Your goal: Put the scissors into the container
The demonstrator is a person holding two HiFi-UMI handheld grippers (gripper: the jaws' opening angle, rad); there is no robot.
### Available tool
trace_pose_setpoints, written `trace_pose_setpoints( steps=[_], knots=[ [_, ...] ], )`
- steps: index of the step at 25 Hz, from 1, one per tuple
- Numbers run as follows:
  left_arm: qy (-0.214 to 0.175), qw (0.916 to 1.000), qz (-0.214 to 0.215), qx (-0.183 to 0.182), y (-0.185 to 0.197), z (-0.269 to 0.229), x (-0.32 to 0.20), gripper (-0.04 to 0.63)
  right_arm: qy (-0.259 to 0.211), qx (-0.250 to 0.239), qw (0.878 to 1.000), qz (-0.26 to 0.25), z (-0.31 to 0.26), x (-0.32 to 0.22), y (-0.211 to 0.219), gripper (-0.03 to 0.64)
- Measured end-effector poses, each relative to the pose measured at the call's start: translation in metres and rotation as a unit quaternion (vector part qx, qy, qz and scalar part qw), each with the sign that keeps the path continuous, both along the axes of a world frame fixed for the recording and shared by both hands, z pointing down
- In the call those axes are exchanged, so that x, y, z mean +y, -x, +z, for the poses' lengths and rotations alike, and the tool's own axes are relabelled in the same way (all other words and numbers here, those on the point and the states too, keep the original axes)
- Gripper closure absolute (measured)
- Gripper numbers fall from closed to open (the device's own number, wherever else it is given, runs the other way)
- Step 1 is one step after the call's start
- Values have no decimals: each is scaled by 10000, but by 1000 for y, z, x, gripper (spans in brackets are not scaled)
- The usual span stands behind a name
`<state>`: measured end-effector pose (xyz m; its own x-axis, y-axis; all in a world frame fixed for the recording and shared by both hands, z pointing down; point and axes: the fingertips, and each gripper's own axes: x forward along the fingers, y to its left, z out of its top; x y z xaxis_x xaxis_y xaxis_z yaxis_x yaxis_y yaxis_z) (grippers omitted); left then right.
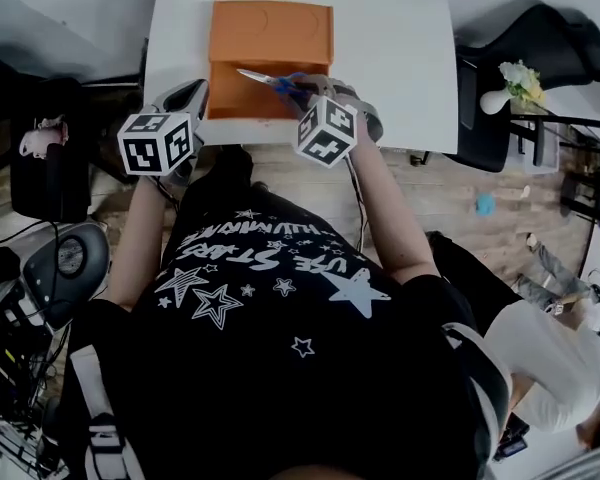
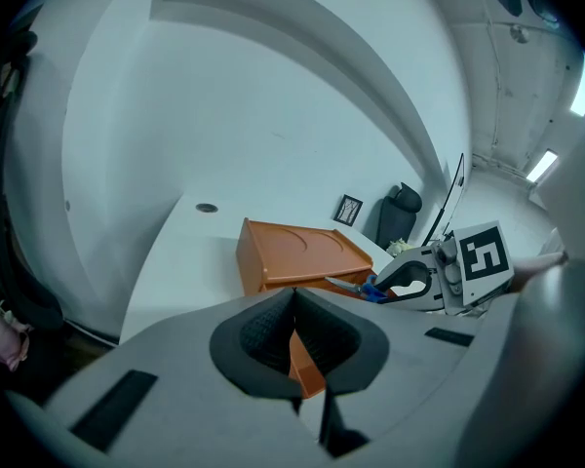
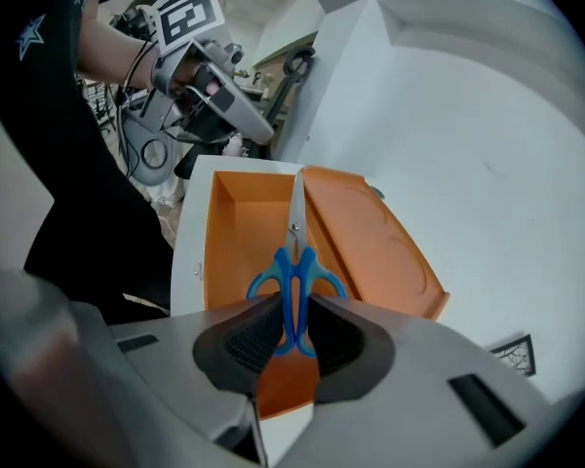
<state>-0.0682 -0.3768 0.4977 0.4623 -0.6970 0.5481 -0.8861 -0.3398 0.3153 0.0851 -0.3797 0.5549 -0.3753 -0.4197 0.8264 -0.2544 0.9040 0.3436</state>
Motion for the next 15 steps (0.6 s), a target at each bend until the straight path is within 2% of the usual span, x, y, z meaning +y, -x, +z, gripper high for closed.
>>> trace_pose_setpoints(
  steps=[9,15],
  knots=[
    [89,10000,-44,1,22,14,-1,577,279,703,9959,-494,33,2,27,525],
    [113,9999,1,37,23,18,0,577,441,899,9928,-652,45,7,32,525]
  ],
)
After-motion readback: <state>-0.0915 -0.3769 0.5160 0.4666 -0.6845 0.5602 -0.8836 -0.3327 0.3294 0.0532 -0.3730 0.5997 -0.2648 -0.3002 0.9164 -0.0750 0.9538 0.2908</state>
